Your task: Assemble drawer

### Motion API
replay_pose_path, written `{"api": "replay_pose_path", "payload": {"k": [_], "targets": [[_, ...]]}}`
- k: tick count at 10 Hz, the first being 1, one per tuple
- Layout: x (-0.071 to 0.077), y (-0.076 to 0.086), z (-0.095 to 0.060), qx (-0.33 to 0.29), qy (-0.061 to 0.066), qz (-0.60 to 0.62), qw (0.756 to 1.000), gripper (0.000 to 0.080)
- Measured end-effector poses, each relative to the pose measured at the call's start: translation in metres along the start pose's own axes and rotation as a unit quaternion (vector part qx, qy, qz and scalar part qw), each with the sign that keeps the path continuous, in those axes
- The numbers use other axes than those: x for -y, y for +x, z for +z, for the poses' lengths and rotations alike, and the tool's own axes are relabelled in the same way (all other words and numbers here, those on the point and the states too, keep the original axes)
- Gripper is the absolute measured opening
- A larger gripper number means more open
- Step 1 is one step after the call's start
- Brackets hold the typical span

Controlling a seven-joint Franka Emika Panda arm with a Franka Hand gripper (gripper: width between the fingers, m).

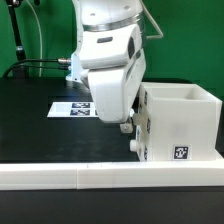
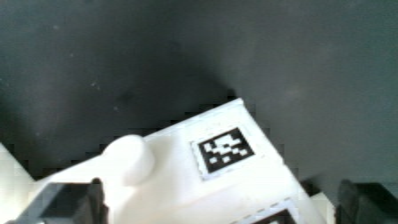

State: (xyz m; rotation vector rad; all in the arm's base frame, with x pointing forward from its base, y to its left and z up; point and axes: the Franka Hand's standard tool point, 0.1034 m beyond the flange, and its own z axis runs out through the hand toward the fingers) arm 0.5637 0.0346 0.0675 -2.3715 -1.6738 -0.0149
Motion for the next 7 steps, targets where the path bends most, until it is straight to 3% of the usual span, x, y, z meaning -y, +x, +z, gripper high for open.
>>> {"api": "replay_pose_path", "payload": {"k": [1,3,5,7], "targets": [[0.003,-0.002,-0.003,0.001,-0.001,0.002,1.0,0.0649],[0.025,-0.029,-0.012,0.01,-0.001,0.015,1.0,0.0649],[0.059,-0.05,-0.02,0.021,-0.02,0.046,0.999,0.0649],[0.097,-0.06,-0.023,0.034,-0.021,0.114,0.993,0.0649]]}}
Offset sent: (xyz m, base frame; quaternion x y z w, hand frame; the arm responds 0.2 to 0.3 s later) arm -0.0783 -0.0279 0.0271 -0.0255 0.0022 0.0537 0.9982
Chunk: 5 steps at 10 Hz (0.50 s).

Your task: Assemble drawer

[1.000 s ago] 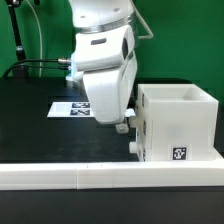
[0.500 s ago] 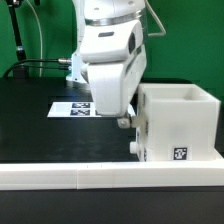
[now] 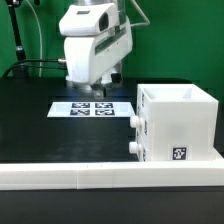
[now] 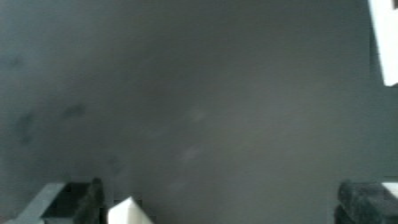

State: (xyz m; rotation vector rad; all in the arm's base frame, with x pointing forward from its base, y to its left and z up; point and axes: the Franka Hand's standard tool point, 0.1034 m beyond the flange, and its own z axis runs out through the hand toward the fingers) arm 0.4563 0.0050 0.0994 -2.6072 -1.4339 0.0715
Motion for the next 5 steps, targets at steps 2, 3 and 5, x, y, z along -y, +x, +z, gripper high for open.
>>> {"api": "replay_pose_path", "payload": {"k": [2,3,5], "targets": [[0.009,0.0018,-0.0066,0.003,-0.008,0.01,1.0,0.0649],[0.0086,0.0007,-0.0049,0.003,-0.006,0.012,1.0,0.0649],[0.0086,0.0004,-0.0046,0.003,-0.006,0.012,1.0,0.0649]]}}
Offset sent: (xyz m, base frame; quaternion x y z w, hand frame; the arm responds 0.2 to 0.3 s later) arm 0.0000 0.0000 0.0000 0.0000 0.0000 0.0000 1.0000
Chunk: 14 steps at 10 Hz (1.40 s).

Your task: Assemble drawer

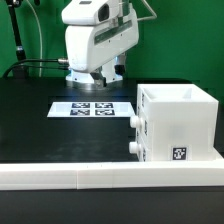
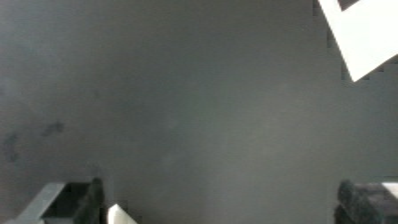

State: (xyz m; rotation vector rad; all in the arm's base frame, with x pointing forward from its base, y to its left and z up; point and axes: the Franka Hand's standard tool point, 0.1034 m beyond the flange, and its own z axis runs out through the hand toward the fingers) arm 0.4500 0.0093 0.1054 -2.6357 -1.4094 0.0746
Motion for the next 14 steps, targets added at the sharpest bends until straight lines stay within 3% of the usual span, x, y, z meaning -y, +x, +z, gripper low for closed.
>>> {"api": "replay_pose_path", "payload": {"k": [1,2,3,4,5,8,14], "targets": [[0.0,-0.001,0.0,0.0,0.0,0.001,1.0,0.0649],[0.001,-0.005,0.0,-0.006,-0.014,0.052,0.999,0.0649],[0.017,-0.01,0.002,-0.008,-0.03,0.112,0.993,0.0649],[0.036,-0.012,0.007,0.0,-0.036,0.163,0.986,0.0649],[0.047,-0.008,0.012,0.009,-0.037,0.195,0.98,0.0649],[0.06,0.01,0.014,0.009,-0.041,0.257,0.966,0.0649],[0.061,0.012,0.015,0.008,-0.041,0.258,0.965,0.0649]]}}
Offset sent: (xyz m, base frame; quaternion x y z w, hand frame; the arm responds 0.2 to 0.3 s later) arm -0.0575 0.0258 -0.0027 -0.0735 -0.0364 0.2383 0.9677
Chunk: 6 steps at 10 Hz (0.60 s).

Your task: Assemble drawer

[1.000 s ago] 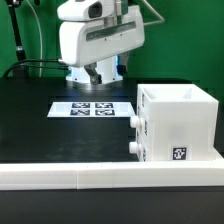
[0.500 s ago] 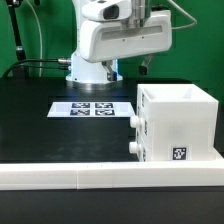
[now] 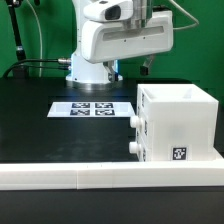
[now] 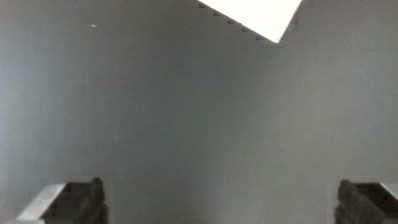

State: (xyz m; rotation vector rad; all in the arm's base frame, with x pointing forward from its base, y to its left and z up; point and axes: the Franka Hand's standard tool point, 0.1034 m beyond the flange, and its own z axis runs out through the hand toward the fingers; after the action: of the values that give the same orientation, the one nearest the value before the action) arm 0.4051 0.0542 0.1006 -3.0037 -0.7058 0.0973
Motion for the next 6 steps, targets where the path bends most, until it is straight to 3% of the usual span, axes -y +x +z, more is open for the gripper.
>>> {"api": "replay_pose_path", "payload": {"k": [6], "targets": [[0.0,0.0,0.0,0.0,0.0,0.0,1.0,0.0649]]}}
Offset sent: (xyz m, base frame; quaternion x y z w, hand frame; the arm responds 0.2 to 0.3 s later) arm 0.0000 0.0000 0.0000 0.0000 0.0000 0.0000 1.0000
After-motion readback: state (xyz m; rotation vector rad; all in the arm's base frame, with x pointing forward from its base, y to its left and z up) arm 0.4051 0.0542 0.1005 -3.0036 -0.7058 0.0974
